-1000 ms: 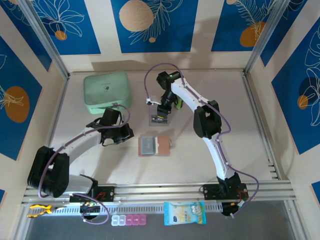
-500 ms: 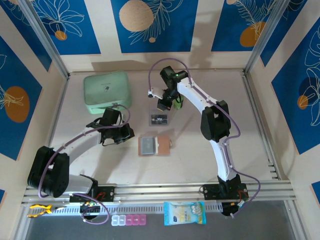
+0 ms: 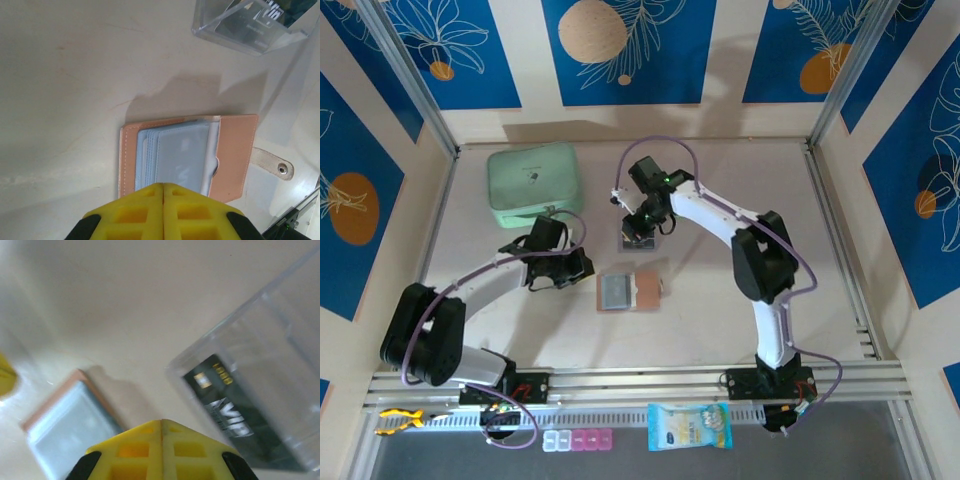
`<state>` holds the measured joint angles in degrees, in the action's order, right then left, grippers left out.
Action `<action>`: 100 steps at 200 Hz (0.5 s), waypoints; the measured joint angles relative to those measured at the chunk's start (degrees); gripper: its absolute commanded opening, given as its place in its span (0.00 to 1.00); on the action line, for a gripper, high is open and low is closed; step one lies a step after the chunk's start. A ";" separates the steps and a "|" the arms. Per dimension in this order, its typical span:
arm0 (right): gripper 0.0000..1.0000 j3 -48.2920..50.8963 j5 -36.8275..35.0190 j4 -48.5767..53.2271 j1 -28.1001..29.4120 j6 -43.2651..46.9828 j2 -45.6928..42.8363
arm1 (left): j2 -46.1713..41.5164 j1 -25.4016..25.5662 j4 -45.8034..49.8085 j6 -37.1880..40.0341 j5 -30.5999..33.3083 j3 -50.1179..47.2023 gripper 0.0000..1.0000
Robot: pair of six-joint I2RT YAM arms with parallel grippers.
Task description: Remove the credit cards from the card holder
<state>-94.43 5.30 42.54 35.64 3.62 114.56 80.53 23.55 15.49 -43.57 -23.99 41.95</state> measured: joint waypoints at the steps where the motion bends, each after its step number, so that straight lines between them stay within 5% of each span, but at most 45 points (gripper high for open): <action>1: 0.00 0.33 0.02 -0.20 0.04 -0.31 -0.26 | 0.07 0.04 -0.04 -0.02 0.00 -0.04 0.07; 54: 0.01 16.76 2.32 -10.82 4.83 -27.67 -11.28 | 1.90 1.88 -1.36 -0.09 -0.37 -2.64 0.05; 100: 0.22 25.09 6.73 -15.82 8.70 -40.30 -11.28 | 3.76 4.72 -2.86 -1.14 -0.68 -4.28 0.03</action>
<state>-69.34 12.03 26.72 44.34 -36.69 103.28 84.29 28.27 12.62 -44.71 -24.67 37.67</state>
